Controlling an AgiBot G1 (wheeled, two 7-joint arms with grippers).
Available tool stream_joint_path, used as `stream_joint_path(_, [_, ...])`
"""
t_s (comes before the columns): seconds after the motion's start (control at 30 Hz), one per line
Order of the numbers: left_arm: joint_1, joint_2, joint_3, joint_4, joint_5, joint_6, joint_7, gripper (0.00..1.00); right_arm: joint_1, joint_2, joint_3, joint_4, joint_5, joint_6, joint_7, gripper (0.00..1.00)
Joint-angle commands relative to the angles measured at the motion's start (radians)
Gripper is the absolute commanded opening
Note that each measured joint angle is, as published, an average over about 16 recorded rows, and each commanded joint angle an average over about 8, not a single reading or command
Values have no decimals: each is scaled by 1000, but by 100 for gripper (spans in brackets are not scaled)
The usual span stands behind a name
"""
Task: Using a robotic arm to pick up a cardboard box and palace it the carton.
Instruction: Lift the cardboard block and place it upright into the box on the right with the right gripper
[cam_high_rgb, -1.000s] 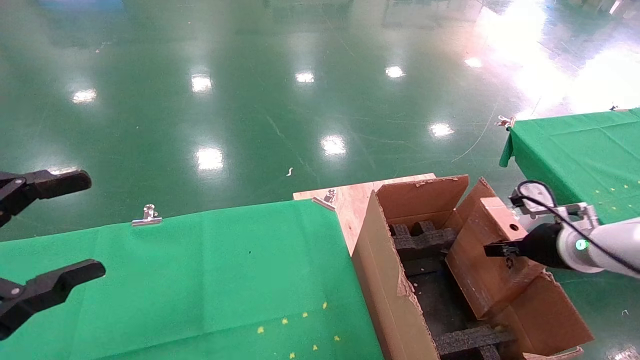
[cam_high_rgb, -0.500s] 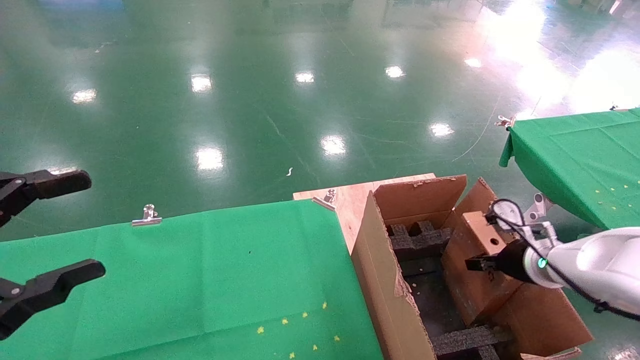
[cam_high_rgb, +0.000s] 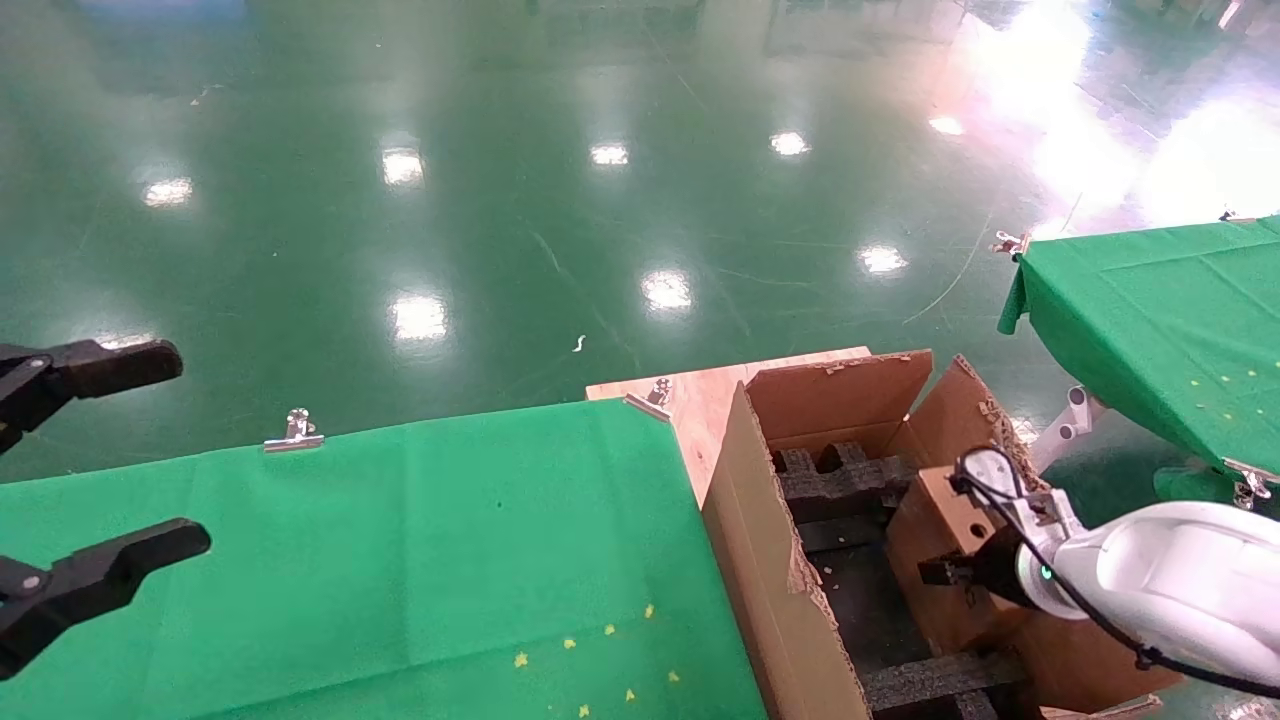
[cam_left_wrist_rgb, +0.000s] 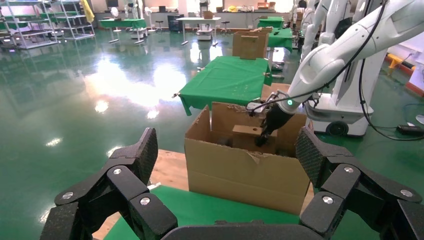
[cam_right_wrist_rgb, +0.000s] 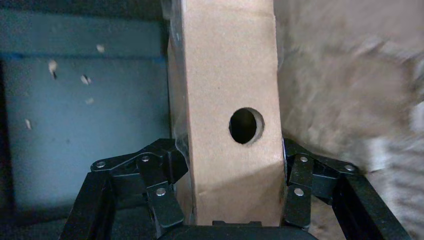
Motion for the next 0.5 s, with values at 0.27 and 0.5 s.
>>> stream_joint_path(0.27, [0, 0, 0, 0, 0, 0, 0, 100, -36, -46, -19, -95, 39, 41, -34, 0])
stream_joint_path(0.5, [0, 0, 0, 0, 0, 0, 0, 100, -44, -66, -28, -136, 77, 64, -79, 33])
